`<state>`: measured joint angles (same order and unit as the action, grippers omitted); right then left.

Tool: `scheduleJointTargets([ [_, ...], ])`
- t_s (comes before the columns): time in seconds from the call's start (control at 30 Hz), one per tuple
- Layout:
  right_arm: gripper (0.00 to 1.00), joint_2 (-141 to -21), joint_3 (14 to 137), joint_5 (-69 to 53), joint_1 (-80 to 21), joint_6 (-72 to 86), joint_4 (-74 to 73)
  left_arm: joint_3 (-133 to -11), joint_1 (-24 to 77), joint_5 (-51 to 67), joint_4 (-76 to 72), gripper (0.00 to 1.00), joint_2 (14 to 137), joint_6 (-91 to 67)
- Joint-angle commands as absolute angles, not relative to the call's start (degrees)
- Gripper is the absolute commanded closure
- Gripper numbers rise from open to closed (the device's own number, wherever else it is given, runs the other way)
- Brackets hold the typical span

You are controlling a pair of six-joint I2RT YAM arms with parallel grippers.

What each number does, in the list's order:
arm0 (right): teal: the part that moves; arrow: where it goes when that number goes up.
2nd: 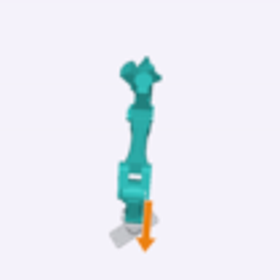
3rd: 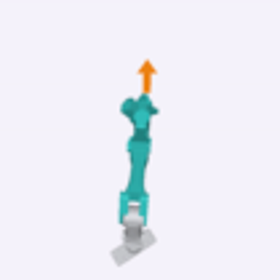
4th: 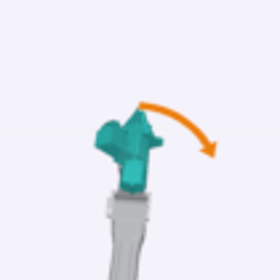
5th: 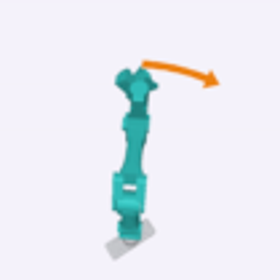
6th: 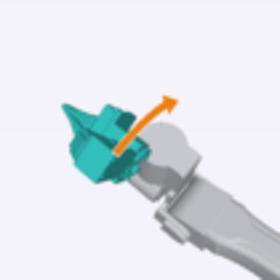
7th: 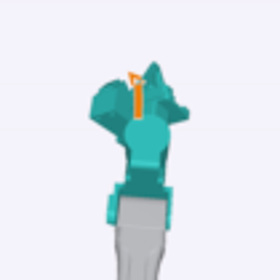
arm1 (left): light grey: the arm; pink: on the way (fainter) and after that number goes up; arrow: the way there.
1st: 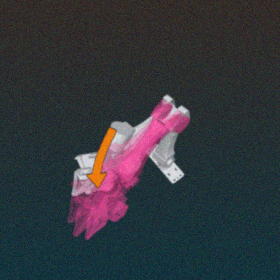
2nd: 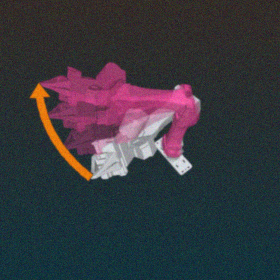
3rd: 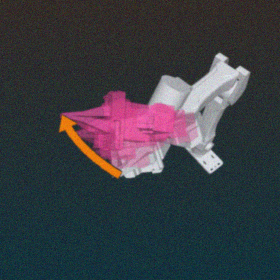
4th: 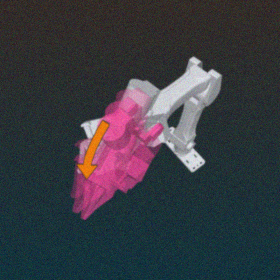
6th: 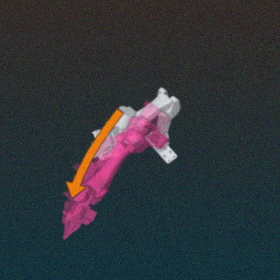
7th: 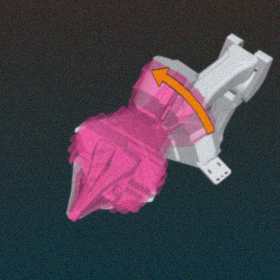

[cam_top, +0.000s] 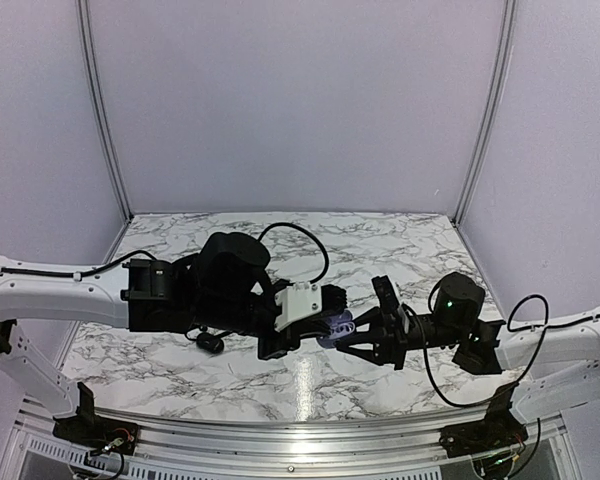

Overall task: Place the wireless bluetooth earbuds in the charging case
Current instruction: Adjust the left earbud in the left side groove of the charging case.

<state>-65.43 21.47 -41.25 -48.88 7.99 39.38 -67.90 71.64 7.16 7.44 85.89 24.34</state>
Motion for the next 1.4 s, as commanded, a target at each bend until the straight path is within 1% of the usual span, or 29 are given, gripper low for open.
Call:
scheduleJointTargets([
  [0.0, 1.0, -63.1, 22.4, -38.2, -47.8, 9.9, 48.7, -65.8, 73.2, 9.4, 7.0, 0.97, 86.2, 22.8],
  [0.47, 1.0, -62.0, 22.0, -39.3, -47.7, 9.5, 50.3, -64.7, 73.2, 12.4, 5.5, 0.98, 86.7, 19.6],
  [0.53, 1.0, -62.0, 22.1, -39.2, -47.7, 9.3, 49.8, -64.7, 73.4, 11.8, 5.6, 0.96, 86.7, 20.0],
  [0.7, 1.0, -61.8, 21.7, -39.1, -47.6, 8.5, 48.2, -65.3, 73.4, 5.3, 8.0, 0.91, 84.1, 23.5],
  [0.87, 1.0, -61.7, 21.4, -38.7, -47.7, 7.4, 46.0, -67.9, 73.4, 2.5, 10.5, 0.87, 83.1, 25.7],
  [1.0, 1.0, -62.3, 21.1, -39.1, -47.7, 6.9, 45.1, -69.1, 73.4, 1.0, 11.0, 0.81, 83.0, 27.0],
  [1.07, 1.0, -62.5, 21.0, -39.0, -47.7, 6.6, 44.4, -69.5, 73.4, 0.5, 11.3, 0.79, 82.6, 27.4],
  [1.17, 1.0, -62.5, 20.9, -39.1, -47.7, 5.9, 43.5, -69.9, 73.3, 0.4, 11.5, 0.73, 80.8, 27.8],
  [1.37, 1.0, -63.2, 21.0, -40.5, -47.8, 5.2, 42.6, -68.4, 70.3, 2.9, 10.8, 0.67, 77.0, 24.8],
])
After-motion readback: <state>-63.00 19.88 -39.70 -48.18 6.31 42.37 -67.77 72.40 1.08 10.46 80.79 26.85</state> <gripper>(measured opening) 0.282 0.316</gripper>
